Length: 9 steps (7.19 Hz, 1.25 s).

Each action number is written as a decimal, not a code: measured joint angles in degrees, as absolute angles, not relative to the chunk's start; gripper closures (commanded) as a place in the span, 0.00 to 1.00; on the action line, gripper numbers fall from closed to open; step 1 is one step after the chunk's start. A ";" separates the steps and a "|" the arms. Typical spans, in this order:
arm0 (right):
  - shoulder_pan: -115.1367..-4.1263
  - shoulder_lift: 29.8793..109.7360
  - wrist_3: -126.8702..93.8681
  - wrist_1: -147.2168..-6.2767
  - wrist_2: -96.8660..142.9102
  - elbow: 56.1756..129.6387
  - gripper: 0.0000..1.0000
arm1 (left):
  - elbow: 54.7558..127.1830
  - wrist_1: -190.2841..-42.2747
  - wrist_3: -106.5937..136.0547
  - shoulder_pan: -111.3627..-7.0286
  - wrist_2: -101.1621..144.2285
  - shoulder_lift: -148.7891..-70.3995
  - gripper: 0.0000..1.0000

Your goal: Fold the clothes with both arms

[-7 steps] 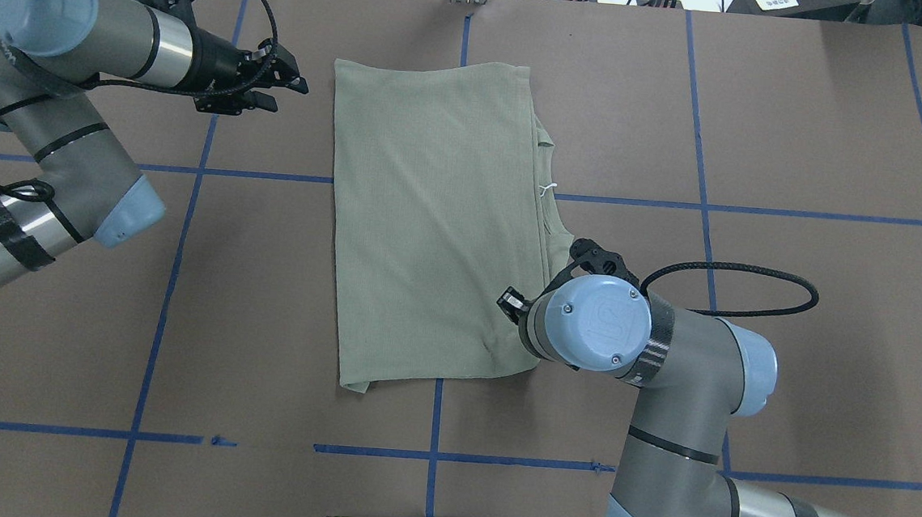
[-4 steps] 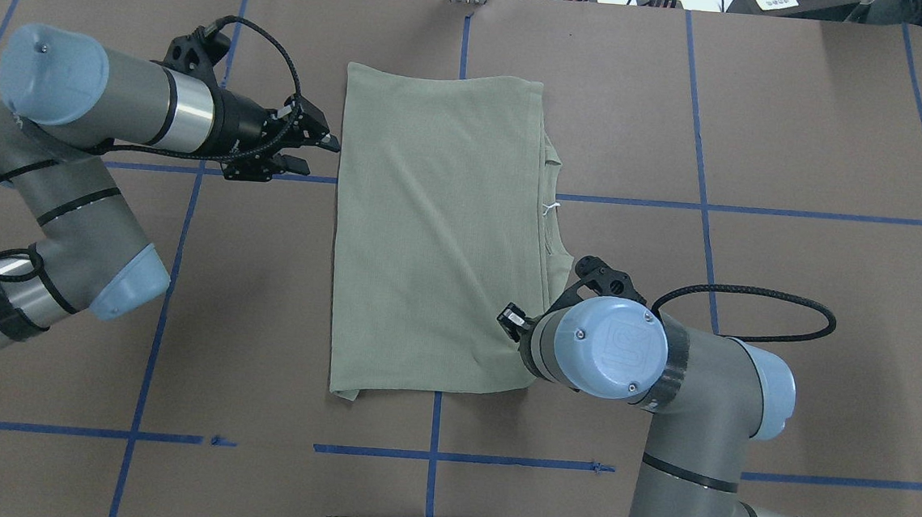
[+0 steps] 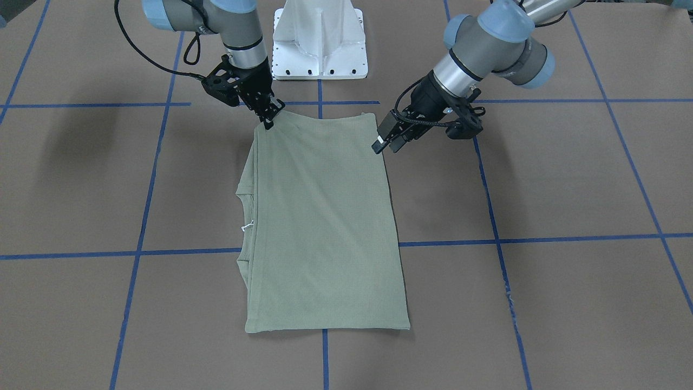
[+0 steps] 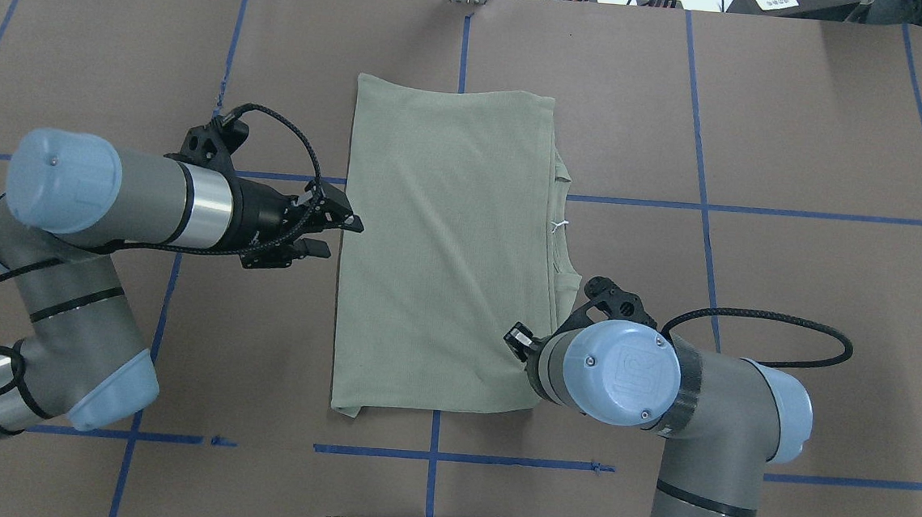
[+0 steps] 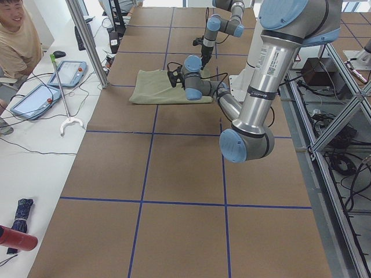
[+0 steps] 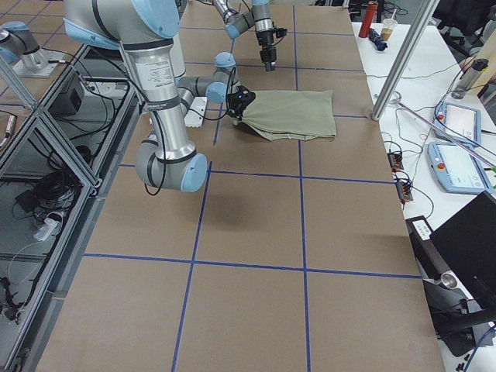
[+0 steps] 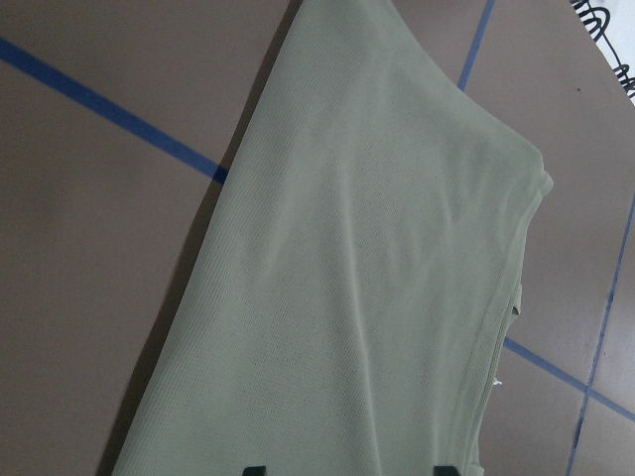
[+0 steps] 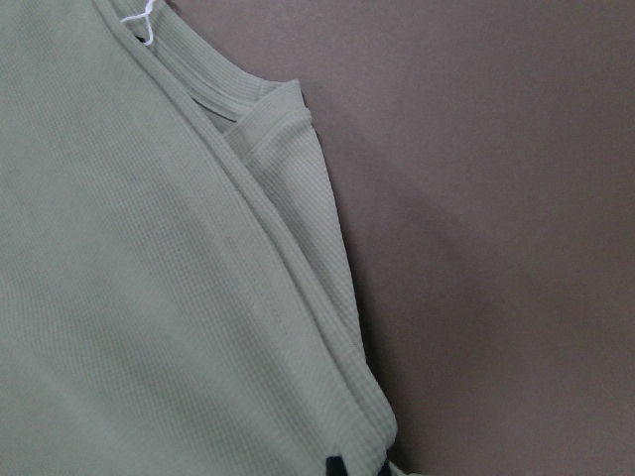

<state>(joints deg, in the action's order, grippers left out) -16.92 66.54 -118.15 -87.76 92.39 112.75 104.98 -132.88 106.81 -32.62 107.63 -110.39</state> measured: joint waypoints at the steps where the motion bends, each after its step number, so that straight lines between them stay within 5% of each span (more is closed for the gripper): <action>1: -16.79 66.58 -118.19 -87.85 92.36 112.83 1.00 | 107.17 -129.70 107.78 -29.87 105.17 -110.18 0.41; 2: -16.69 66.61 -118.21 -87.88 92.32 112.84 1.00 | 108.81 -127.46 109.82 -27.46 103.30 -110.02 0.28; 4: -16.68 66.68 -118.21 -87.89 92.29 112.91 1.00 | 110.16 -125.71 112.73 -23.00 99.92 -109.31 0.22; 9: -16.62 66.80 -118.15 -87.93 92.28 112.94 1.00 | 109.85 -122.45 114.48 -18.23 95.70 -105.59 0.26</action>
<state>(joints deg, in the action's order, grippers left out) -16.62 66.80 -118.15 -87.93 92.28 112.94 109.85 -122.45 114.48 -18.23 95.70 -105.59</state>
